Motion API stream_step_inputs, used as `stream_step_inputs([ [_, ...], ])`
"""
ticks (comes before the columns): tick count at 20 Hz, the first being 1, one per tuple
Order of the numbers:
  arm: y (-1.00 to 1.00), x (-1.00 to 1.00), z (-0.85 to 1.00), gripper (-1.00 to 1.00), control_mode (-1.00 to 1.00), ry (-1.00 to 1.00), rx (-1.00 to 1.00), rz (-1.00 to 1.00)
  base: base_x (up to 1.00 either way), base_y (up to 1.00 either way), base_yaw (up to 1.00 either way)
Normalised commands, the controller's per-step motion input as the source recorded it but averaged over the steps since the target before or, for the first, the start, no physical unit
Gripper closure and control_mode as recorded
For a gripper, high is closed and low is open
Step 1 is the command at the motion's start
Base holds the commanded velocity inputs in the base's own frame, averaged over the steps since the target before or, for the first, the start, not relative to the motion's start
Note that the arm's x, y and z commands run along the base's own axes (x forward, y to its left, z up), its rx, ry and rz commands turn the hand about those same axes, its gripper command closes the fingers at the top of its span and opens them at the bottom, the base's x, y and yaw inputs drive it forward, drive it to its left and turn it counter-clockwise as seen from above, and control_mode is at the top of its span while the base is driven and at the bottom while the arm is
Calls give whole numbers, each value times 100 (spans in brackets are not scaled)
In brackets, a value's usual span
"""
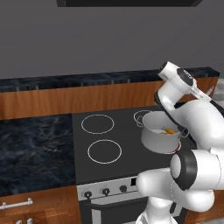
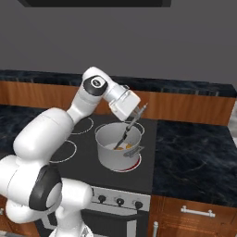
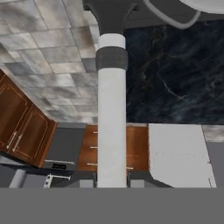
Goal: Put the potato and carrot in the pot. Retrieve the spatula and lightly stir the vegetables in the pot.
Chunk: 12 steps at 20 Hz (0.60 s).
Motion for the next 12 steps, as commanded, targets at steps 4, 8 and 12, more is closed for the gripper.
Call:
stream_step_inputs([
  [4,0,29,-37,100,-100,-17,0,0,0,0,0],
  [8,0,28,-28,100,-100,-21,0,0,0,0,0],
  [12,0,11,-19,100,-100,-11,0,0,0,0,0],
])
